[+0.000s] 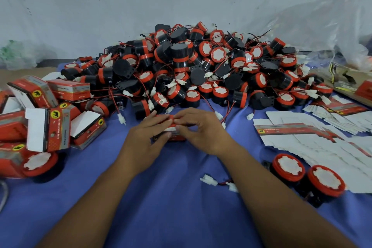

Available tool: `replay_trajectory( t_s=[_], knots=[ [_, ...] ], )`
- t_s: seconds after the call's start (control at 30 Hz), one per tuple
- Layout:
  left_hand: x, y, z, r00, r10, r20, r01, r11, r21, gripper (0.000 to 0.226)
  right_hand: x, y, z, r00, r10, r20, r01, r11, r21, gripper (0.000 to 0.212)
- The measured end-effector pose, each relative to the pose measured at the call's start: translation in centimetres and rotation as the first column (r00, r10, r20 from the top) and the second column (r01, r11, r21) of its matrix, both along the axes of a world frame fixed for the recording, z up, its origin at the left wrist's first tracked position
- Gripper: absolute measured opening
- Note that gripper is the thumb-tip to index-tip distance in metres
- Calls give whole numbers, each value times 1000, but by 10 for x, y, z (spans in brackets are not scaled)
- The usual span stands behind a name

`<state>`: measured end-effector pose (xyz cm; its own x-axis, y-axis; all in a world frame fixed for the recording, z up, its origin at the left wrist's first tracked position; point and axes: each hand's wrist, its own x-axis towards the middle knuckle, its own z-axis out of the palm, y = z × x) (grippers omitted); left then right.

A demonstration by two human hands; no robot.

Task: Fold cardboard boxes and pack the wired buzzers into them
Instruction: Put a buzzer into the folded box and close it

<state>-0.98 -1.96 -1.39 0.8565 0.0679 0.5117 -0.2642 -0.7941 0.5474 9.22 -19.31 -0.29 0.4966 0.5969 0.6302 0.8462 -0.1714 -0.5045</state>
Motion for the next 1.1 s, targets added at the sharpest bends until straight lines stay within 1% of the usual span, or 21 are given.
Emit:
replay_trajectory(
  t_s=[0.03,0.07,0.13,0.2,0.27,0.37,0.43,0.5,0.6,0.63,0.73,0.8,0.83,0.9,1.0,1.1],
  knots=[
    [1,0,0,1000,0,5,0,1000,-6,40,0,2,-2,995,-31,91,32,999,-10,12],
    [3,1,0,1000,1,2,-1,1000,-17,39,-1,5,-4,987,-54,148,57,998,-17,13],
    [4,3,-1,999,2,-33,-4,998,-59,41,-1,8,-5,982,-67,175,70,997,-11,13],
    [5,4,-4,998,-4,-66,-3,995,-95,43,0,9,-3,985,-47,163,50,999,-18,13],
    [6,4,-6,998,4,-61,-11,994,-106,41,1,7,-1,996,11,93,-8,999,-42,17],
    [7,5,-8,999,45,-16,-46,995,-85,37,-1,0,-3,989,88,-117,-102,987,-122,38],
    [9,8,-9,997,76,-3,-76,994,-79,35,-4,-2,-5,984,83,-160,-107,983,-146,47],
    [8,9,-9,996,88,23,-86,992,-89,32,-7,0,-7,973,71,-222,-93,991,-95,45],
    [5,10,-4,993,88,80,-80,992,-101,31,-11,3,-2,907,75,-415,-74,997,18,43],
    [4,10,-2,991,90,96,-79,990,-117,27,-12,4,-1,887,73,-457,-61,997,41,42],
    [4,4,7,987,119,106,-90,964,-249,6,-19,9,0,895,81,-439,-46,995,91,27],
    [3,4,13,993,99,66,-67,925,-375,5,-23,15,1,902,114,-417,-63,989,135,17],
    [3,5,15,996,78,54,-50,916,-397,6,-25,17,1,906,125,-404,-67,986,155,15],
    [0,5,18,999,21,33,-7,925,-380,11,-25,19,3,914,147,-379,-76,978,195,18],
    [-2,2,21,997,-65,33,72,944,-322,31,-24,17,6,906,176,-384,-89,968,234,21],
    [-1,0,21,997,-60,38,69,957,-283,32,-24,12,5,900,173,-401,-85,970,226,20]
  ],
)
